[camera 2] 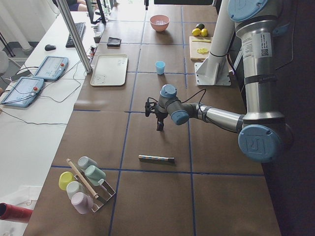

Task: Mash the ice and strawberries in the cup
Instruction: 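Grasp the red strawberry with the left gripper while the right arm withdraws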

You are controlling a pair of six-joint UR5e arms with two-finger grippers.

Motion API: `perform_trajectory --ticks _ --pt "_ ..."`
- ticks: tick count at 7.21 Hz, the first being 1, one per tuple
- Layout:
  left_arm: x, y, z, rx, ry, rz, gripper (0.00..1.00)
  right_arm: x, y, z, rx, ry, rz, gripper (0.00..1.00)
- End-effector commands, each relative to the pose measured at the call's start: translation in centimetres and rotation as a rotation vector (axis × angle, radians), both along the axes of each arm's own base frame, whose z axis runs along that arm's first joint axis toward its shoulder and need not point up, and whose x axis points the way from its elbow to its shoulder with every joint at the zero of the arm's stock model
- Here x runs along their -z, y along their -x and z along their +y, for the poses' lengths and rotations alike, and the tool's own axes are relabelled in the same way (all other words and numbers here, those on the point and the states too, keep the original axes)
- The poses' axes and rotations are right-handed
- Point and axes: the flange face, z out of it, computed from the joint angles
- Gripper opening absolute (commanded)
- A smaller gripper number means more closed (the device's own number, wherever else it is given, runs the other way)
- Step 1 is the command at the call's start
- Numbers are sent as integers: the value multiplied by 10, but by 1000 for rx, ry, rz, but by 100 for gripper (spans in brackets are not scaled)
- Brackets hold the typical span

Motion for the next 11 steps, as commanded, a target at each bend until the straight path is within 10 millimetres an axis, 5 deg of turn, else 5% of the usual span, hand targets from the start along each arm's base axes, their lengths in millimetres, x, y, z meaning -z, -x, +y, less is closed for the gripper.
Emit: perform_trajectory --ticks 1,4,6,11 --pt "-9 -19 7 -12 14 -15 94 -31 -28 15 -23 -30 -30 99" --pt "-16 -21 6 -15 20 -27 90 -36 -30 18 -26 -23 -28 99" --pt "-17 -21 5 -14 22 -27 78 -36 -30 18 -28 -22 -27 99" --pt "-4 -17 3 2 19 -9 4 -42 -38 22 -40 -13 -24 99"
